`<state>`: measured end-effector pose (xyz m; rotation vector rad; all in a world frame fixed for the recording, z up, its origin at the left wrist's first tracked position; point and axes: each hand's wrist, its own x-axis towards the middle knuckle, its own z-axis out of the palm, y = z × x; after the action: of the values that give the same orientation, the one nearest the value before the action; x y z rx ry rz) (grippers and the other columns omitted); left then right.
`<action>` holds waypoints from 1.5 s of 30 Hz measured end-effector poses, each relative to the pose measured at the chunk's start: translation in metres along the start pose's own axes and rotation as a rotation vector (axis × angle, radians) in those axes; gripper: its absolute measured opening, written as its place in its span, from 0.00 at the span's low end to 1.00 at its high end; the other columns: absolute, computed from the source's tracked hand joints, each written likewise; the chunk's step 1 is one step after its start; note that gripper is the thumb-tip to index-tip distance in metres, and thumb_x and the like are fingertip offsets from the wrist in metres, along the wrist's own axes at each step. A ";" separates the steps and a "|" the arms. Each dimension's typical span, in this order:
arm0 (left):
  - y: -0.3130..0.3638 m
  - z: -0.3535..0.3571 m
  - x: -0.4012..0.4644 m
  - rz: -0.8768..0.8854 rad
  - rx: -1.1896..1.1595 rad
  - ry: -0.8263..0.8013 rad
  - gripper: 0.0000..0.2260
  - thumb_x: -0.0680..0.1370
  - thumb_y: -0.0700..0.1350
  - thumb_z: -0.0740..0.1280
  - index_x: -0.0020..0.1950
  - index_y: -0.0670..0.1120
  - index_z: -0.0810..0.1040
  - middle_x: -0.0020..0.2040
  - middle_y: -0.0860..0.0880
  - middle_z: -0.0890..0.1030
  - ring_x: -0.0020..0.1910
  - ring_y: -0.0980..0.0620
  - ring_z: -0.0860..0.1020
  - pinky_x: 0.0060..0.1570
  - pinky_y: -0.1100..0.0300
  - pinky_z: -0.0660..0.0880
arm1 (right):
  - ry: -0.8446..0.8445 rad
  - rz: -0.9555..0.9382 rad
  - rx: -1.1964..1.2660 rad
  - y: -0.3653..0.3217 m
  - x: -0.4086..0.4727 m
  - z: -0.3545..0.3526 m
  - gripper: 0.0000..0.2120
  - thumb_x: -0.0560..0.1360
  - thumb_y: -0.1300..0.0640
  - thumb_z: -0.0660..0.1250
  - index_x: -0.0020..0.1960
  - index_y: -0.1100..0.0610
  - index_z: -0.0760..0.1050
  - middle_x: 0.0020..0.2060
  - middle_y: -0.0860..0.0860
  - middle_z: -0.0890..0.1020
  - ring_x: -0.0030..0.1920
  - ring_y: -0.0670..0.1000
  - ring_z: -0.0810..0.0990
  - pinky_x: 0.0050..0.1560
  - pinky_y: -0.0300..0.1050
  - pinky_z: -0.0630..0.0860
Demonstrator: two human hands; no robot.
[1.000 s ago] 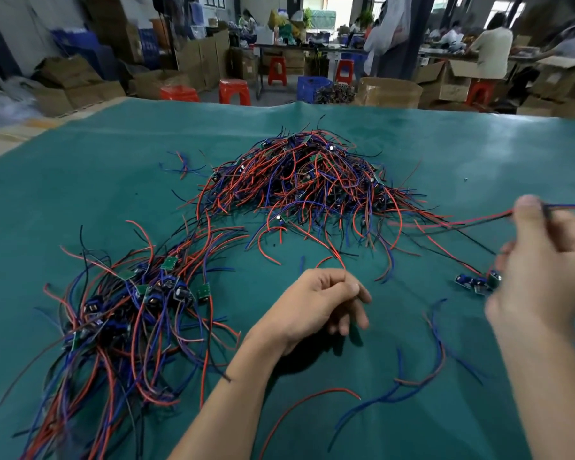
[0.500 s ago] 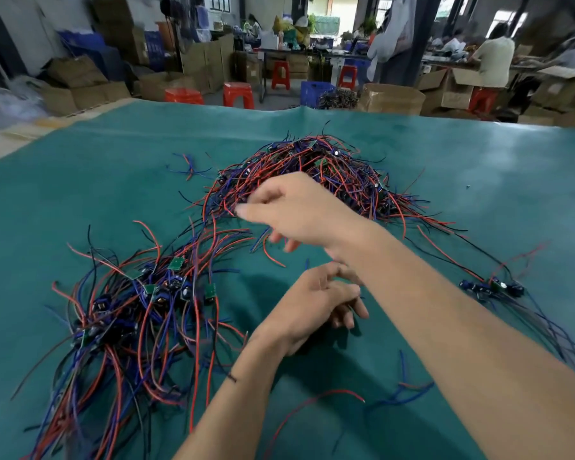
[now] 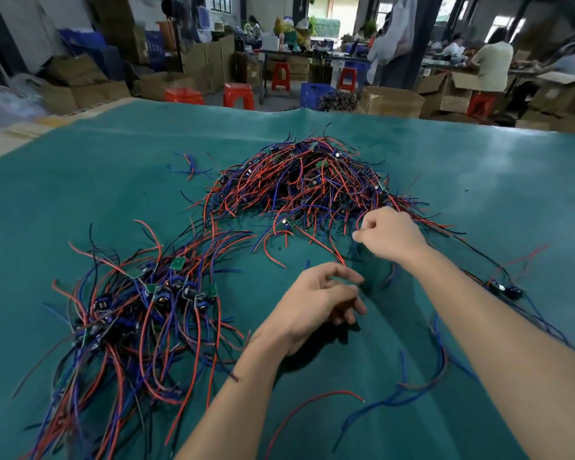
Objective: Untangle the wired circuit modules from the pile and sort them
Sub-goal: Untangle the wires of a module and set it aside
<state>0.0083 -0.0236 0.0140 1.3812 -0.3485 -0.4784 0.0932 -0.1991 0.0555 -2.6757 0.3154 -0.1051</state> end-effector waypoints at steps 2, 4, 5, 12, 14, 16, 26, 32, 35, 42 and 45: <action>-0.001 0.001 0.001 -0.006 -0.021 0.023 0.06 0.81 0.35 0.62 0.57 0.40 0.75 0.37 0.45 0.83 0.28 0.55 0.75 0.27 0.67 0.67 | 0.075 -0.059 0.103 0.003 -0.015 -0.011 0.14 0.75 0.50 0.73 0.36 0.56 0.76 0.34 0.48 0.82 0.43 0.56 0.79 0.43 0.46 0.69; -0.001 0.002 0.003 -0.020 -0.074 0.071 0.05 0.83 0.39 0.61 0.56 0.41 0.75 0.38 0.44 0.83 0.27 0.55 0.75 0.26 0.67 0.65 | 0.079 -0.143 0.217 0.006 -0.039 -0.019 0.14 0.73 0.50 0.75 0.34 0.56 0.77 0.25 0.44 0.77 0.33 0.47 0.75 0.37 0.45 0.66; 0.000 0.002 0.005 -0.030 -0.107 0.101 0.06 0.84 0.42 0.60 0.55 0.41 0.75 0.39 0.44 0.83 0.26 0.55 0.74 0.25 0.67 0.64 | 0.045 -0.187 0.255 0.007 -0.053 -0.020 0.13 0.73 0.51 0.76 0.34 0.55 0.77 0.22 0.44 0.75 0.28 0.45 0.71 0.35 0.45 0.64; -0.001 0.003 0.007 -0.044 -0.127 0.157 0.11 0.84 0.44 0.59 0.56 0.38 0.77 0.36 0.47 0.79 0.33 0.51 0.72 0.33 0.61 0.66 | -0.381 -0.447 0.505 0.006 -0.127 0.000 0.12 0.69 0.58 0.77 0.30 0.52 0.78 0.25 0.44 0.72 0.30 0.44 0.67 0.35 0.45 0.63; -0.002 0.001 0.005 -0.020 -0.105 0.158 0.08 0.83 0.41 0.62 0.54 0.38 0.78 0.38 0.45 0.80 0.37 0.47 0.74 0.38 0.59 0.71 | -0.439 -0.487 0.542 0.003 -0.132 0.004 0.09 0.66 0.55 0.75 0.30 0.52 0.78 0.26 0.45 0.71 0.30 0.44 0.67 0.35 0.44 0.63; -0.002 0.000 0.004 -0.002 -0.079 0.161 0.05 0.81 0.38 0.64 0.51 0.38 0.79 0.41 0.42 0.80 0.41 0.45 0.74 0.42 0.57 0.73 | -0.504 -0.520 0.564 0.004 -0.134 0.006 0.09 0.68 0.53 0.75 0.31 0.51 0.78 0.26 0.46 0.72 0.30 0.45 0.67 0.34 0.43 0.63; 0.002 0.001 0.001 -0.011 -0.076 0.130 0.09 0.79 0.34 0.63 0.42 0.45 0.77 0.40 0.44 0.76 0.28 0.57 0.69 0.34 0.61 0.61 | 0.129 -0.041 0.717 0.029 -0.108 0.017 0.19 0.66 0.35 0.74 0.45 0.48 0.80 0.34 0.45 0.84 0.33 0.43 0.79 0.38 0.45 0.75; 0.006 0.002 -0.001 -0.016 -0.054 0.120 0.11 0.79 0.32 0.60 0.42 0.44 0.75 0.41 0.45 0.77 0.30 0.56 0.71 0.33 0.60 0.61 | 0.094 -0.054 0.965 0.024 -0.109 0.024 0.04 0.72 0.55 0.77 0.45 0.50 0.84 0.35 0.48 0.86 0.32 0.43 0.79 0.33 0.39 0.72; 0.007 0.002 -0.002 -0.014 -0.077 0.115 0.11 0.80 0.32 0.59 0.42 0.45 0.74 0.41 0.48 0.83 0.29 0.55 0.71 0.29 0.64 0.61 | 0.160 -0.005 1.066 0.030 -0.106 0.021 0.08 0.74 0.65 0.74 0.40 0.53 0.84 0.32 0.51 0.83 0.32 0.46 0.77 0.28 0.38 0.72; 0.007 0.001 -0.001 0.010 -0.181 0.146 0.10 0.80 0.33 0.57 0.44 0.44 0.71 0.52 0.42 0.85 0.30 0.54 0.73 0.26 0.65 0.62 | 0.408 0.179 1.103 0.042 -0.096 0.017 0.08 0.75 0.68 0.70 0.44 0.56 0.81 0.34 0.53 0.82 0.29 0.45 0.78 0.29 0.37 0.75; 0.006 0.000 -0.001 0.025 -0.190 0.151 0.09 0.81 0.33 0.57 0.44 0.45 0.71 0.54 0.42 0.85 0.32 0.52 0.75 0.27 0.65 0.63 | 0.497 0.235 1.107 0.046 -0.092 0.018 0.10 0.77 0.69 0.69 0.47 0.54 0.79 0.36 0.52 0.81 0.29 0.44 0.79 0.33 0.41 0.77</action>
<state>0.0084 -0.0223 0.0202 1.2183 -0.1918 -0.3746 -0.0034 -0.2097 0.0175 -1.4777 0.5231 -0.6595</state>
